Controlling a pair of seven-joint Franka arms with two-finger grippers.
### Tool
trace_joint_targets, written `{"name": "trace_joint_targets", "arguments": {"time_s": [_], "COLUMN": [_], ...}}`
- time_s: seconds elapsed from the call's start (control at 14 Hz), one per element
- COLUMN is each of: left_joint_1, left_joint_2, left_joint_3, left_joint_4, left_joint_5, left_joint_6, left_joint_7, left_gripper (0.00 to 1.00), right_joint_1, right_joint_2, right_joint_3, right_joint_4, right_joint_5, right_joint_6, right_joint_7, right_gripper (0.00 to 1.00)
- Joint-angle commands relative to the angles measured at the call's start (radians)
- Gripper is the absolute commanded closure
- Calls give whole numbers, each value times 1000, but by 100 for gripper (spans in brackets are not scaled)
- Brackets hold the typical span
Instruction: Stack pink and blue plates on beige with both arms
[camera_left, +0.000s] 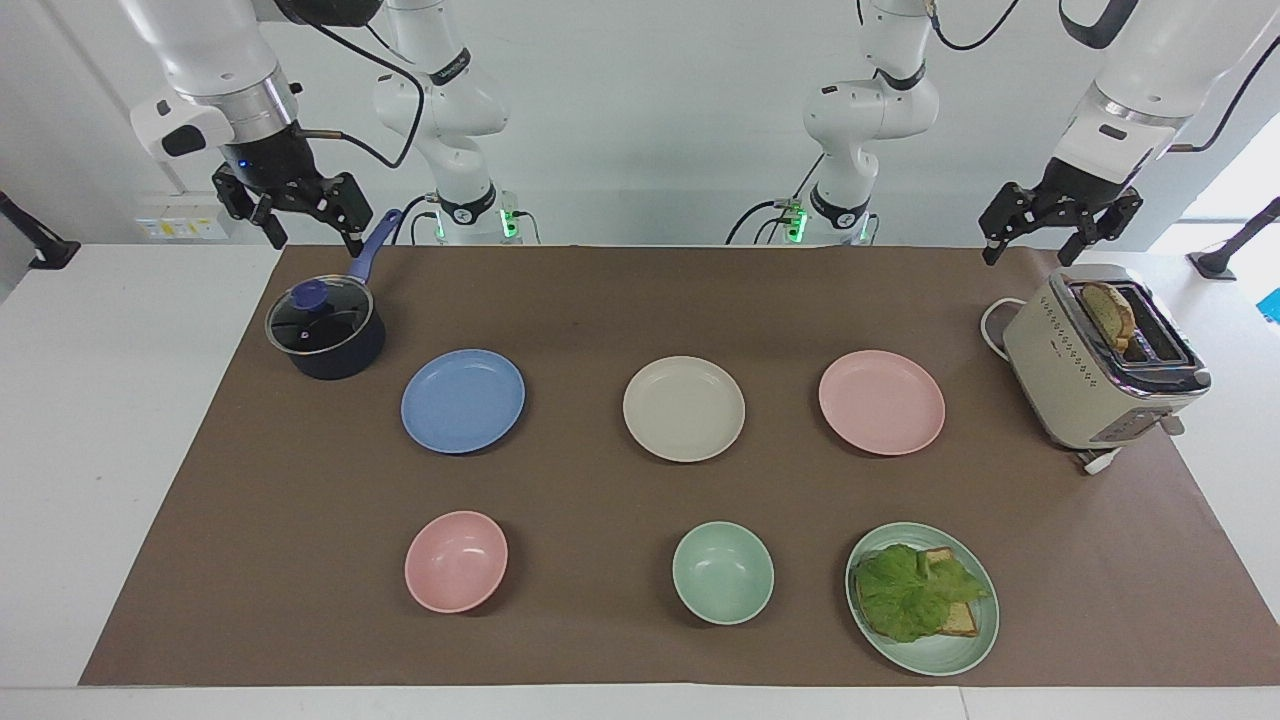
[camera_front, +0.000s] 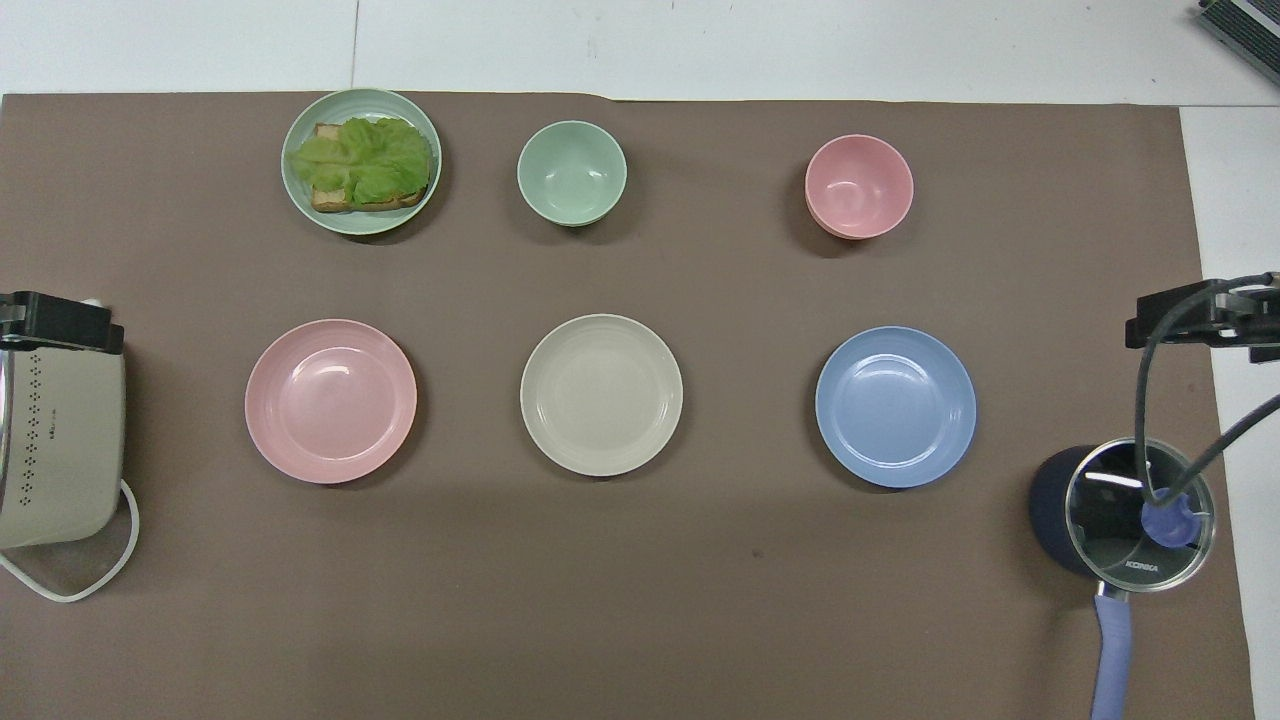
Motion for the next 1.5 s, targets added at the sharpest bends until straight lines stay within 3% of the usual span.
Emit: {"name": "trace_joint_targets", "arguments": {"time_s": [0.0, 1.43], "left_joint_1": [-1, 8], "left_joint_2": [-6, -6], "left_joint_3": [1, 4], "left_joint_4": [1, -10], "left_joint_5": [-4, -3], "left_joint_6": [-12, 37], "left_joint_7": [10, 13], "left_gripper": [0, 0], "right_joint_1": [-6, -12], "right_joint_2": [12, 3], "right_joint_3": [5, 7], "right_joint_4": [21, 15], "right_joint_5": [3, 28], "right_joint_6": [-33, -29], "right_joint_7": [-28, -25], "right_gripper": [0, 0]}}
